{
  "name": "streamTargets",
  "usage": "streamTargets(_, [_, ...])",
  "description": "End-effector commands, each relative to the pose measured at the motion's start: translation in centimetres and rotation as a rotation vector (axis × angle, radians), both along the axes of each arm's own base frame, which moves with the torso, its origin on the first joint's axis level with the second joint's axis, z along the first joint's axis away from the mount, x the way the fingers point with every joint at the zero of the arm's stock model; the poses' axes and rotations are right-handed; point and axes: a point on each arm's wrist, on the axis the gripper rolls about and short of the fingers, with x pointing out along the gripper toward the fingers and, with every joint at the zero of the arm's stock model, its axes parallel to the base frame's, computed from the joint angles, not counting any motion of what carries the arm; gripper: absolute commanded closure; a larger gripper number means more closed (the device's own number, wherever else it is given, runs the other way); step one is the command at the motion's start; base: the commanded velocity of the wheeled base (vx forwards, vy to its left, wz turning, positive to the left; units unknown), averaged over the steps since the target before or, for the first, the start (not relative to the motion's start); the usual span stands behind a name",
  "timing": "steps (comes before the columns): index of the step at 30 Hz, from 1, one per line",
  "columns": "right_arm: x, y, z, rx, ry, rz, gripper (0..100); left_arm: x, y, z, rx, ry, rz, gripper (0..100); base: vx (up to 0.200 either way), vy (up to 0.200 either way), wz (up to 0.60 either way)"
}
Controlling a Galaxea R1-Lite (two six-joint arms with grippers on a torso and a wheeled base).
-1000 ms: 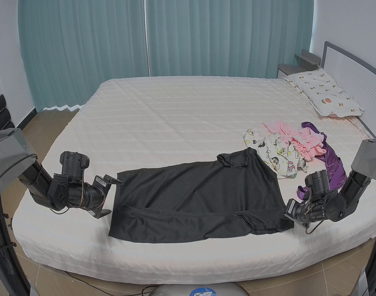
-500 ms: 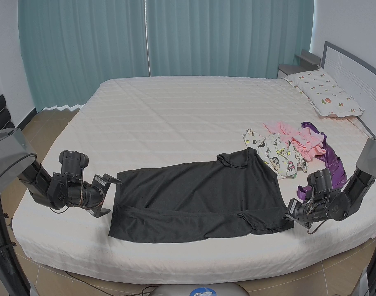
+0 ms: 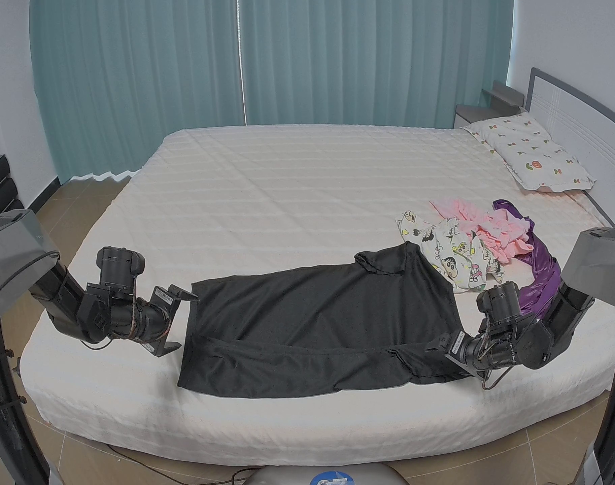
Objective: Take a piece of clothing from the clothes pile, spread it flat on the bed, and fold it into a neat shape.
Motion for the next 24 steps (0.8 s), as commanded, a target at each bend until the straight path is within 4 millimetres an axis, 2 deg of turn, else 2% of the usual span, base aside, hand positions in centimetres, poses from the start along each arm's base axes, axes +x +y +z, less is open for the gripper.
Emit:
streamTargets(1, [0.4, 0.6, -0.8, 0.023, 0.022, -0.03, 0, 0.0, 0.0, 0.0, -0.001, 0.001, 0.001, 0, 0.0, 0.0, 0.0])
streamTargets(8, [1.5, 1.6, -1.5, -0.007, -0.03, -0.063, 0, 0.0, 0.0, 0.0, -0.001, -0.001, 0.001, 0, 0.0, 0.0, 0.0])
streamTargets(13, [1.3, 1.7, -2.0, -0.033, -0.038, -0.072, 0, 0.0, 0.0, 0.0, -0.001, -0.001, 0.001, 0, 0.0, 0.0, 0.0])
streamTargets(24, [0.7, 1.3, -0.9, -0.048, -0.052, -0.093, 0, 0.0, 0.0, 0.0, -0.001, -0.001, 0.001, 0, 0.0, 0.0, 0.0])
